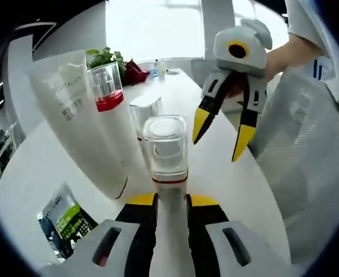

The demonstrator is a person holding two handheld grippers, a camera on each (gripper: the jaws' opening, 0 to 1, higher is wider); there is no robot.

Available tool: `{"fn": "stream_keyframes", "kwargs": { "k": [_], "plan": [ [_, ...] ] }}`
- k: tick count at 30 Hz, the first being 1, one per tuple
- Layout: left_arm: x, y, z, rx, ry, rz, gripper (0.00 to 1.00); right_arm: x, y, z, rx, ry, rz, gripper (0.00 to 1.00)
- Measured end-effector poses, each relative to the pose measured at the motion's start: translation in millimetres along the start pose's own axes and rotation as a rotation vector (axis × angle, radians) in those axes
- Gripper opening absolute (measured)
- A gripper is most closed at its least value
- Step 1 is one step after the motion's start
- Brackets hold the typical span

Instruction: Arrange the skincare products in the storage area until every visible bottle or jar stands upright without overlapping.

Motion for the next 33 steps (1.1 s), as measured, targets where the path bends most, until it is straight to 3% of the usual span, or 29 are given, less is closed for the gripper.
{"fn": "stream_keyframes", "kwargs": {
  "k": [9, 29, 33],
  "plan": [
    [-10.5, 2.1, 18.9, -0.03, -0.012, -0.006, 0.14, 7.5, -1.1, 8.8, -0.059, -0.027, -0.018, 0.38],
    [-11.0, -0.7, 21.9, 0.002, -0.009, 0.007, 0.14, 8.8, 0.9, 7.0, -0.081, -0.044, -0.024, 0.4],
    [-5.8, 2.2, 20.2, 0.001, 0.005, 0.016, 0.18, 10.7, 4.2, 6.8, -0.072, -0.051, -0.027, 0.4]
  ]
}}
Point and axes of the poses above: the point that each gripper's makers call its tool centre point, and the gripper's own axes: x roughly backward along the fingers, z roughly to its left, y roughly out of its top, the point moved 8 cm from there along x, roughly backward along the fingers, and after that the axes turned 8 degrees about -z, right-handed, at the moved point
